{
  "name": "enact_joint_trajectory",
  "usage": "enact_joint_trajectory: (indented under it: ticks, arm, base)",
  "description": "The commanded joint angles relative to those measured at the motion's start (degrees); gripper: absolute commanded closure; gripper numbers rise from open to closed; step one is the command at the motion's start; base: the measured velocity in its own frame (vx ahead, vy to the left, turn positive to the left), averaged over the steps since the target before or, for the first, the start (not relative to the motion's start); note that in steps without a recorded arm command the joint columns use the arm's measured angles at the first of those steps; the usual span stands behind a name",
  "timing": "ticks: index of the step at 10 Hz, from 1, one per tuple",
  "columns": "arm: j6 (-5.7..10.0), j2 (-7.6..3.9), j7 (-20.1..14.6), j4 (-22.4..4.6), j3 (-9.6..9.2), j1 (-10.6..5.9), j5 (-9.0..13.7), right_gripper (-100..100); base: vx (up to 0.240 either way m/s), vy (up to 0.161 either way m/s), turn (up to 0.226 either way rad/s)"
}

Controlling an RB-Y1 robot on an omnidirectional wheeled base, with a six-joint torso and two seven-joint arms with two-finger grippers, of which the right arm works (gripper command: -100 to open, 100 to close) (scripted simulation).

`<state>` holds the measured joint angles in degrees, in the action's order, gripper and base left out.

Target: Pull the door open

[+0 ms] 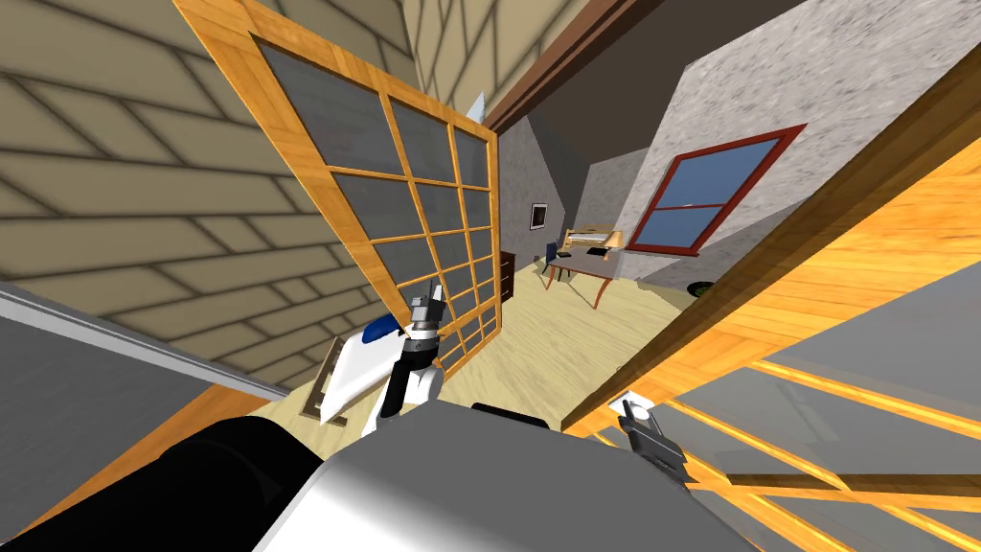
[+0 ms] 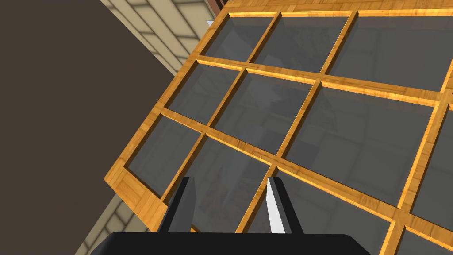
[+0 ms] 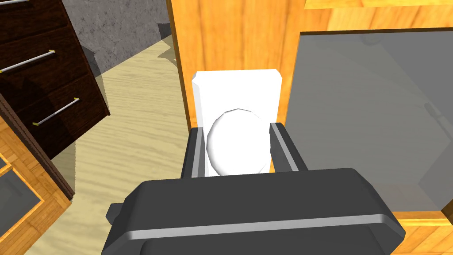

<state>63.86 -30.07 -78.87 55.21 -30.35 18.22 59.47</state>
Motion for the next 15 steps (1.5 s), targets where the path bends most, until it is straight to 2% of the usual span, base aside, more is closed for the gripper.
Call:
enact_joint_trajectory:
  ticks: [1,3,4,5,10,11,12,13,15]
  arm:
    - [0.71,-0.70,-0.42,0.88,-1.64,0.91,-1.05,100]
    - [1.36,-1.31,-0.96,1.39,-3.06,1.27,-2.01,100]
    - [1.01,-1.10,-0.76,1.03,-2.56,0.96,-1.71,100]
    - [1.98,-1.67,-1.75,0.74,-4.04,1.38,-2.48,100]
    - [4.88,-3.72,-4.36,0.15,-7.59,2.03,-4.49,100]
    - [5.25,-3.98,-4.69,0.07,-8.04,2.12,-4.74,100]
    - [4.89,-3.72,-4.45,-0.16,-7.68,1.84,-4.56,100]
    - [5.64,-4.09,-5.41,-0.81,-8.80,1.88,-5.12,100]
    - [6.46,-4.61,-6.30,-1.43,-9.62,1.77,-5.56,100]
  base:
    - [-0.241,-0.029,0.071]
    - [-0.216,0.028,0.038]
    - [-0.108,0.014,0.000]
    - [-0.186,-0.009,0.100]
    - [-0.241,-0.010,0.114]
    - [-0.261,-0.055,0.085]
    - [-0.123,-0.019,0.022]
    - [-0.165,0.003,0.141]
    - [-0.262,-0.034,0.137]
